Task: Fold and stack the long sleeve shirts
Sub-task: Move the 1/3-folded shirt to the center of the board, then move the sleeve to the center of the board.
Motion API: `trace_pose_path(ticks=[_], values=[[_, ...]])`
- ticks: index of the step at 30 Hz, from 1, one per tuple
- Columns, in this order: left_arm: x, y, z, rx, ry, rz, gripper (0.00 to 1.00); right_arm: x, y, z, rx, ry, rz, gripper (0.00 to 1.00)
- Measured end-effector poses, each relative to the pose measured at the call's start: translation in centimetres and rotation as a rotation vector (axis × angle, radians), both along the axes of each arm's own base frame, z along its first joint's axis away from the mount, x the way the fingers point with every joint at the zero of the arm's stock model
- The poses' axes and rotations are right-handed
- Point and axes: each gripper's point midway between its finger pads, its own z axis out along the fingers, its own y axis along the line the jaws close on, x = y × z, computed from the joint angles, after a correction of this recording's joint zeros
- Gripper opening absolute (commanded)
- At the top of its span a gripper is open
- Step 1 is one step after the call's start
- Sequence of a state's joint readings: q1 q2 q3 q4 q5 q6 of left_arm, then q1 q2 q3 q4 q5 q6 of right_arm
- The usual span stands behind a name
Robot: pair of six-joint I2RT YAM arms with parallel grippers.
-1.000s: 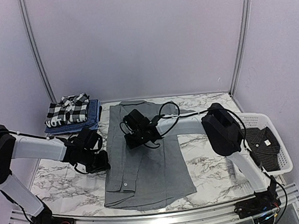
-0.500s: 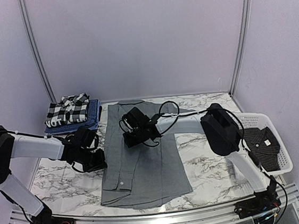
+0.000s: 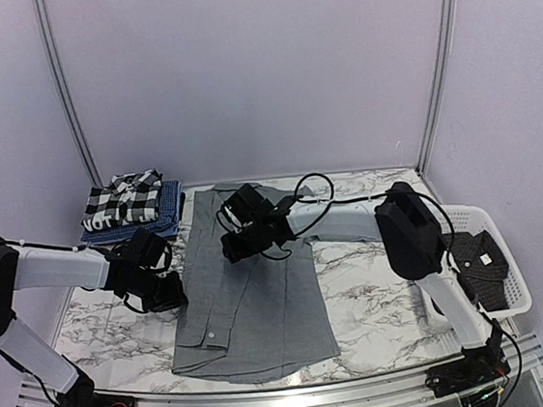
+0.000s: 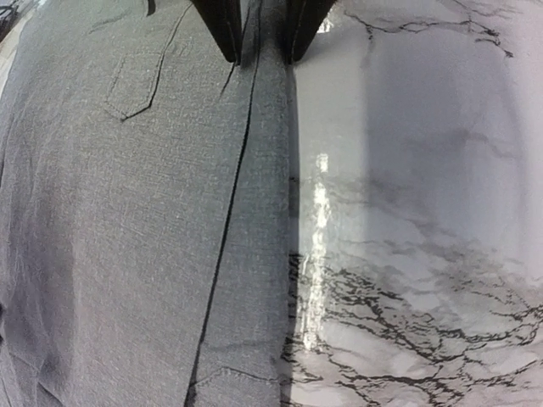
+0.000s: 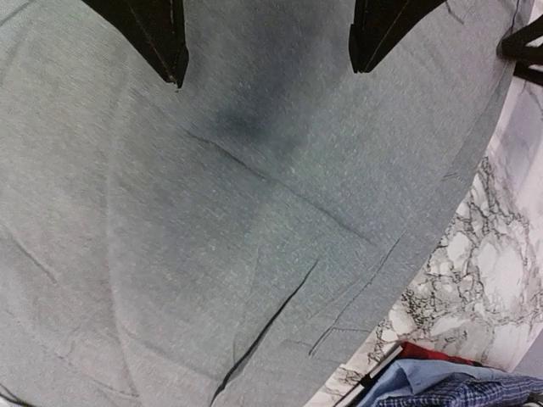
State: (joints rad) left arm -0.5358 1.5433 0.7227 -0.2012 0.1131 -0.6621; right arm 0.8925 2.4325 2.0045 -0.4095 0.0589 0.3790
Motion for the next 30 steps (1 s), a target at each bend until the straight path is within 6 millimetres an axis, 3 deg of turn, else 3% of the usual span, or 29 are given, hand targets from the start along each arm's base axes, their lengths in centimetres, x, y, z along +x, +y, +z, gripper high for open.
trace_pose_path(ticks=[3,6,9,11,14,19,22,30], values=[[-0.1,0.2,0.2,0.012,0.000,-0.008,0.41,0.1,-1.8,3.4,0.014,-0.025,-0.017,0.67],[0.3,0.1,1.0,0.023,-0.015,-0.024,0.58,1.1,-5.1,8.3,0.049,-0.080,-0.074,0.71],[1.2,-0.1,2.5,0.023,-0.052,-0.029,0.69,3.0,-10.0,12.0,0.080,-0.135,-0.171,0.74],[1.9,-0.4,3.7,0.018,-0.085,-0.035,0.73,4.4,-14.2,12.7,0.080,-0.147,-0.257,0.74],[2.7,-0.8,5.2,0.005,-0.127,-0.044,0.75,6.0,-20.2,10.8,0.037,-0.125,-0.385,0.75],[3.1,-1.2,6.4,-0.010,-0.152,-0.054,0.75,6.8,-29.8,4.5,-0.085,-0.016,-0.591,0.75],[3.0,-1.2,6.4,-0.010,-0.149,-0.059,0.75,7.3,-32.4,3.0,-0.122,0.006,-0.659,0.75],[2.7,-1.4,6.3,-0.015,-0.138,-0.068,0.75,8.3,-35.0,-0.3,-0.211,0.035,-0.748,0.77]])
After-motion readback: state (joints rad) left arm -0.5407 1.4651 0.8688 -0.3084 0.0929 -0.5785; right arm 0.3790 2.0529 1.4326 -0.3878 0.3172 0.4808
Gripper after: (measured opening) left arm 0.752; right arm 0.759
